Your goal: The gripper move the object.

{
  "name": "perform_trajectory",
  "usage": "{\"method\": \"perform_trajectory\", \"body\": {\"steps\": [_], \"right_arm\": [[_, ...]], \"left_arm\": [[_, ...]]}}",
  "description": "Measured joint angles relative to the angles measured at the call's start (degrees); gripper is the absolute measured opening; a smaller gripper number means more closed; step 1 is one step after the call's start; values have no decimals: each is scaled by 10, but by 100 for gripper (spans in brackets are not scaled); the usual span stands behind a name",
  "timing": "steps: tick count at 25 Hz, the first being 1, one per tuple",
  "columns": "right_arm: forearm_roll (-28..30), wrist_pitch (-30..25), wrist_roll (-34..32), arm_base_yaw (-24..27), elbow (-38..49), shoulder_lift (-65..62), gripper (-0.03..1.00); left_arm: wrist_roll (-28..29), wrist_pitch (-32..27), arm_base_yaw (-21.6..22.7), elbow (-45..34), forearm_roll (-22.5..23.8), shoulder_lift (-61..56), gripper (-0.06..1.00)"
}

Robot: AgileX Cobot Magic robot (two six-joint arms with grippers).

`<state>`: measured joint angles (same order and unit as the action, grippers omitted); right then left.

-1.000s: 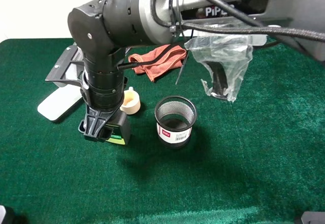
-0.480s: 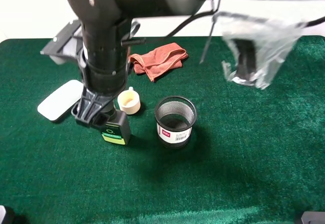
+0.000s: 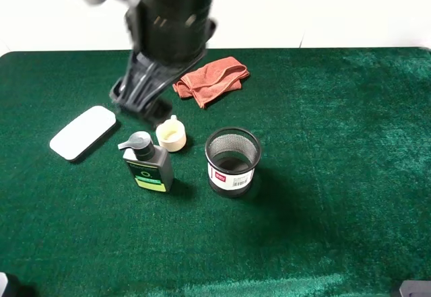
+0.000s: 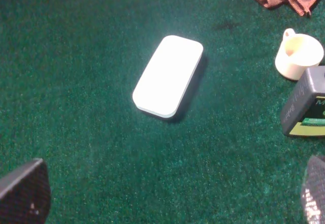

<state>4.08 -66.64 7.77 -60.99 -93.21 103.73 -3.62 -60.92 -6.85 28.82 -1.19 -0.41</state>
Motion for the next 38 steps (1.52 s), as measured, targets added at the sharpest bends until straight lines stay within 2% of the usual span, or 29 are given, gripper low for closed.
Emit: {"method": "perform_trajectory", "body": {"steps": [2, 7, 12, 23, 31, 38], "right_arm": [[6, -23, -1, 2, 0, -26, 69], [21, -26, -7, 2, 31, -108, 69], [24, -28, -16, 2, 106, -193, 69], [17, -34, -17, 2, 363, -368, 69], [-14, -33, -17, 2, 534, -499, 69], [-41, 55, -28, 2, 631, -602, 69]], "left_arm": [[0, 0, 0, 0, 0, 0, 99], [0, 0, 0, 0, 0, 0, 99], [0, 0, 0, 0, 0, 0, 99], [0, 0, 0, 0, 0, 0, 99], [0, 0, 0, 0, 0, 0, 99], [0, 0, 0, 0, 0, 0, 99]]}}
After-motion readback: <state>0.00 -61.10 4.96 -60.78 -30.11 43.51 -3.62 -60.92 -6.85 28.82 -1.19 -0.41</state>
